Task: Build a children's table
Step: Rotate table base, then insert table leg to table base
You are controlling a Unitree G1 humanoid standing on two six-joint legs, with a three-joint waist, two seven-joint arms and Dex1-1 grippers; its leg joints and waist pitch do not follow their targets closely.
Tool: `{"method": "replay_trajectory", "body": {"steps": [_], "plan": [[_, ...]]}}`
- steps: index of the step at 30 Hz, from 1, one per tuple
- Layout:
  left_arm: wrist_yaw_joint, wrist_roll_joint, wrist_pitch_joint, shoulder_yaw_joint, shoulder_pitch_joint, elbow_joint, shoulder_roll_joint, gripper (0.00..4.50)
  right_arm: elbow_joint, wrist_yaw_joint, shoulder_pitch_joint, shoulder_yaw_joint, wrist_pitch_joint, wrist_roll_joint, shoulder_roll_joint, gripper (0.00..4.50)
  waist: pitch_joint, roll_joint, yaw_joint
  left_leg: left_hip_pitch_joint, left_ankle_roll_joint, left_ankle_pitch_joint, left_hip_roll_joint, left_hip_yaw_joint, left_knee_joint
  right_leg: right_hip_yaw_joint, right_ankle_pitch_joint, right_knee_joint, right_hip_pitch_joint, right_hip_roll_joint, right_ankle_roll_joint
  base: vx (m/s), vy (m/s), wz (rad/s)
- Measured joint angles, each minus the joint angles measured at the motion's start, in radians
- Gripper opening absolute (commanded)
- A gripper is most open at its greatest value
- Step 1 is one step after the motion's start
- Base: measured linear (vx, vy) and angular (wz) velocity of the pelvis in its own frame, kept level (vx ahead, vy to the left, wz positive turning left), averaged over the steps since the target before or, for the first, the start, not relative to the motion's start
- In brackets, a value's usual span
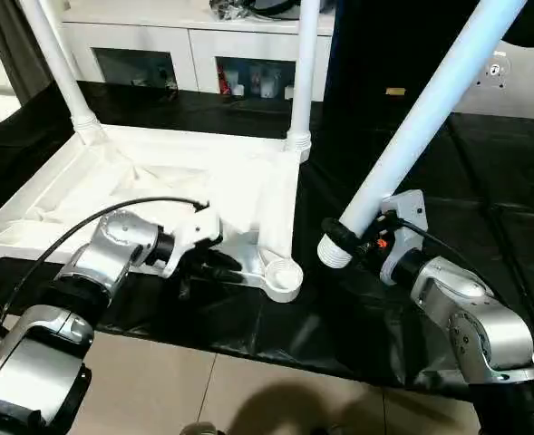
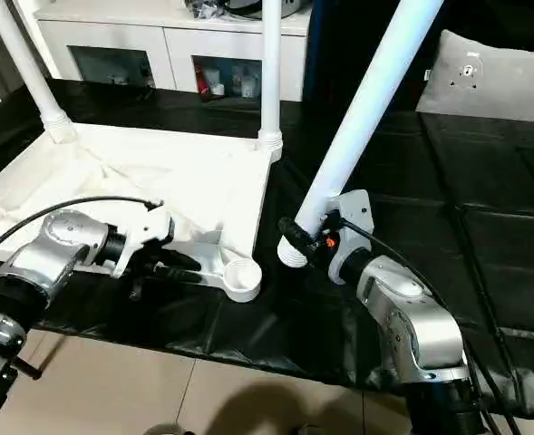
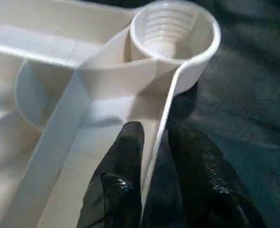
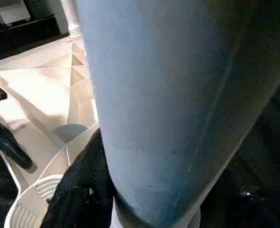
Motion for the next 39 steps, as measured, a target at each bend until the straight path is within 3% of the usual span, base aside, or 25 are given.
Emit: {"method": "replay_trajectory", "body": {"steps": [6,7,18,24,29,35,39], "plan": [[0.002,0.023,-0.036,0.0,-0.017,0.046,-0.01,1.23,0.0,0.003,0.0,0.001,0.0,0.0,0.0,1.9,0.0,0.0,0.001,0.0,0.0,0.0,0.0,0.0,0.0,0.0,0.0,0.0,0.0,0.0,0.0,0.0,0.0,0.0],[0.0,0.023,-0.035,0.001,-0.019,0.051,-0.012,0.93,0.0,0.004,0.0,0.001,0.0,0.0,0.0,1.9,0.0,0.0,0.0,0.0,0.0,0.0,0.0,0.0,0.0,0.0,0.0,0.0,0.0,0.0,0.0,0.0,0.0,0.0],[-0.017,0.073,-0.008,-0.011,-0.045,0.074,-0.03,0.2,0.0,0.004,-0.001,0.001,0.001,0.0,0.005,1.9,-0.001,0.002,-0.005,0.004,0.0,0.0,0.0,0.002,-0.002,0.001,0.0,-0.001,0.002,0.0,0.0,0.0,0.0,0.0],[0.134,0.094,0.118,-0.002,-0.039,0.046,-0.111,0.01,0.0,0.002,-0.022,0.002,0.003,0.0,0.009,1.9,-0.005,0.01,-0.016,0.023,0.0,0.0,-0.002,0.002,-0.004,0.0,-0.001,-0.008,0.022,-0.001,0.001,0.0,0.0,0.0],[0.261,0.101,0.172,0.022,-0.011,-0.016,-0.174,0.0,-0.003,0.004,-0.047,0.005,0.004,-0.001,0.011,1.9,-0.006,0.013,-0.035,0.023,0.004,0.002,0.0,0.001,-0.012,-0.011,0.0,-0.036,0.03,-0.002,0.001,0.0,0.0,0.0],[0.269,0.112,0.053,0.017,0.056,-0.085,-0.158,0.0,0.006,0.016,-0.061,0.04,0.005,-0.005,0.007,1.9,-0.006,0.013,-0.03,0.023,0.005,0.002,0.0,0.001,-0.016,-0.017,0.0,-0.033,0.03,-0.006,0.001,0.0,0.0,0.0],[0.259,0.112,0.051,0.018,0.075,-0.118,-0.151,0.0,0.007,0.031,-0.079,0.051,0.005,-0.027,-0.008,1.9,-0.008,0.015,-0.022,0.023,0.004,0.003,0.002,0.001,-0.021,-0.02,0.002,-0.031,0.03,-0.006,0.0,0.0,0.0,0.0]]}}
